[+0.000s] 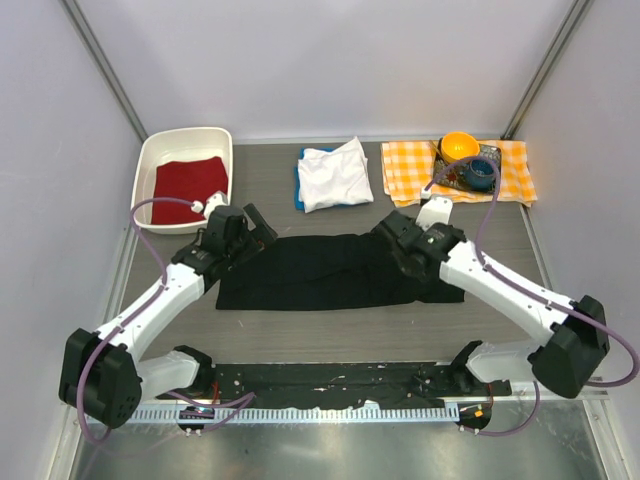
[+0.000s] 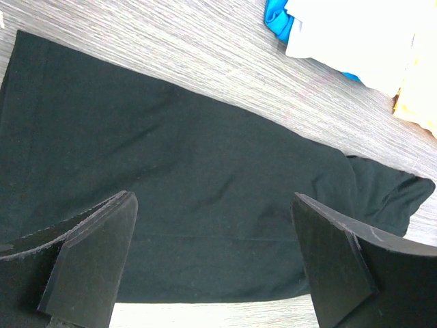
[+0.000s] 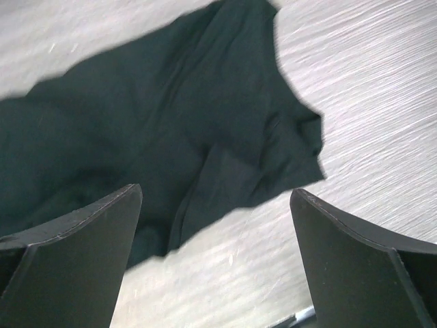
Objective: Fold and stack the t-shirts
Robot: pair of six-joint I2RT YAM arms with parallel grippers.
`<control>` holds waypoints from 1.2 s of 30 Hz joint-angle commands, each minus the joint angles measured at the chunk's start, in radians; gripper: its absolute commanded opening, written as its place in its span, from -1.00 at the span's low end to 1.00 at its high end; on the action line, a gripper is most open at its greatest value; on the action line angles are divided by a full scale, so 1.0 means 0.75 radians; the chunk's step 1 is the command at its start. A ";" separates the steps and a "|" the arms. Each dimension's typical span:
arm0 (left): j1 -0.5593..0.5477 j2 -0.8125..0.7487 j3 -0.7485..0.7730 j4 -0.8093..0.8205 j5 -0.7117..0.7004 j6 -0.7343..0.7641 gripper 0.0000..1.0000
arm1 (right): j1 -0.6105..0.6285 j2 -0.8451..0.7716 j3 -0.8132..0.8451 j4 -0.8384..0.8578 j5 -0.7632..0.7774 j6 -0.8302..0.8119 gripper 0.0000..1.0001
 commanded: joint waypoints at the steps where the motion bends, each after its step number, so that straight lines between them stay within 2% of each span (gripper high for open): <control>1: -0.004 0.005 0.062 0.020 0.005 0.030 1.00 | -0.177 0.134 0.028 0.160 0.105 -0.213 0.93; 5: -0.004 0.027 0.071 0.020 0.003 0.034 1.00 | -0.302 0.259 0.000 0.307 0.023 -0.268 0.93; 8: -0.004 0.040 0.073 0.023 -0.001 0.040 1.00 | -0.337 0.327 -0.021 0.365 -0.008 -0.280 0.93; 16: -0.004 0.068 0.067 0.037 -0.006 0.044 1.00 | -0.337 0.357 -0.115 0.361 -0.112 -0.278 0.93; 22: -0.004 0.078 0.058 0.055 0.007 0.032 1.00 | -0.339 0.306 -0.221 0.326 -0.149 -0.243 0.93; 27: -0.006 0.068 0.044 0.061 0.005 0.024 0.99 | -0.318 0.184 -0.280 0.253 -0.198 -0.180 0.93; 36: -0.025 0.058 0.038 0.076 0.015 0.008 1.00 | -0.161 -0.074 -0.293 0.007 -0.204 0.000 0.91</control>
